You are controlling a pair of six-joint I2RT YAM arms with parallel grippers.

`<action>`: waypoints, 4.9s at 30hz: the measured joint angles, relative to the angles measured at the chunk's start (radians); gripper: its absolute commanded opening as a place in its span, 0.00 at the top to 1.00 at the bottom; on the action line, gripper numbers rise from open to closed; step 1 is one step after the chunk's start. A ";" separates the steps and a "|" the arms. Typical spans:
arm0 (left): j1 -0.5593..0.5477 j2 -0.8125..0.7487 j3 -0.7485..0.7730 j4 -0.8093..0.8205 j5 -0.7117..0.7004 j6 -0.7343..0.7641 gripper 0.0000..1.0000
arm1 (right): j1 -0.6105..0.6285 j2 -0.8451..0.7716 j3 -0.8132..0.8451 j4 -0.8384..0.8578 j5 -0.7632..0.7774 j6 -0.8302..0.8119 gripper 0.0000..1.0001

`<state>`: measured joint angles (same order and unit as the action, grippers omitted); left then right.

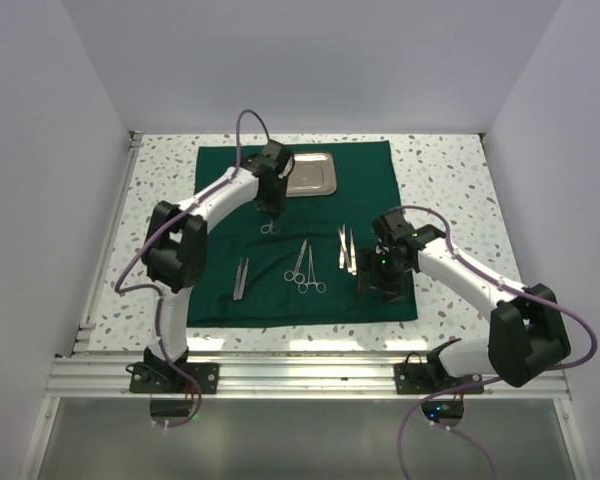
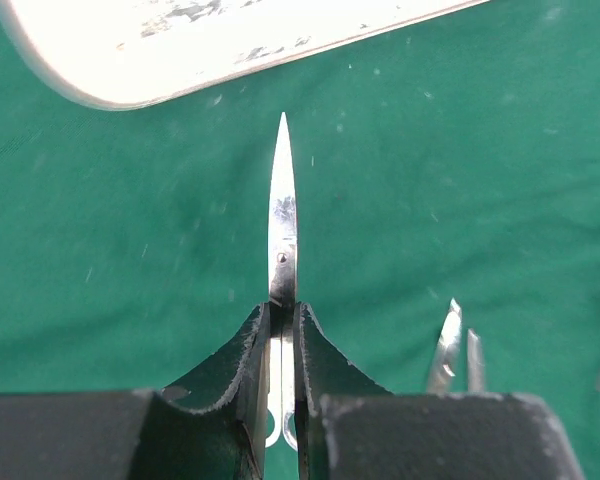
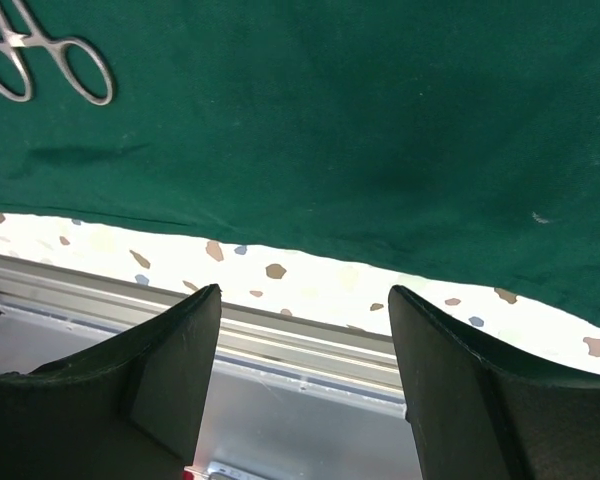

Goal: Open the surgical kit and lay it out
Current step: Pick up the medical item from the surgical kit, then place the medical item in the surgical kit, then pick up the medical item from the container, then place the medical item in the surgical kit.

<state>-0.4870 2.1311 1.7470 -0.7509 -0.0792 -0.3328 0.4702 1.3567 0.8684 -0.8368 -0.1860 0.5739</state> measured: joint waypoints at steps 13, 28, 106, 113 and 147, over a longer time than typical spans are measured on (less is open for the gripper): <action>-0.258 -0.269 -0.309 0.040 -0.039 -0.313 0.75 | 0.000 -0.010 0.087 -0.030 -0.019 -0.045 0.28; -0.198 -0.130 -0.026 -0.013 -0.094 -0.286 0.42 | 0.000 -0.103 0.039 -0.076 -0.017 -0.062 0.28; 0.259 0.411 0.471 0.202 0.353 -0.009 1.00 | 0.000 0.304 0.244 -0.052 0.011 -0.066 0.31; 0.261 0.291 0.332 0.178 0.394 -0.016 1.00 | 0.000 0.283 0.217 -0.027 0.001 -0.061 0.31; 0.077 -0.677 -0.790 0.206 0.148 -0.099 0.84 | 0.000 0.200 0.323 -0.061 0.011 -0.107 0.14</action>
<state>-0.4099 1.4544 0.9569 -0.5446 0.0685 -0.4316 0.4702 1.5562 1.1915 -0.8974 -0.1745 0.4671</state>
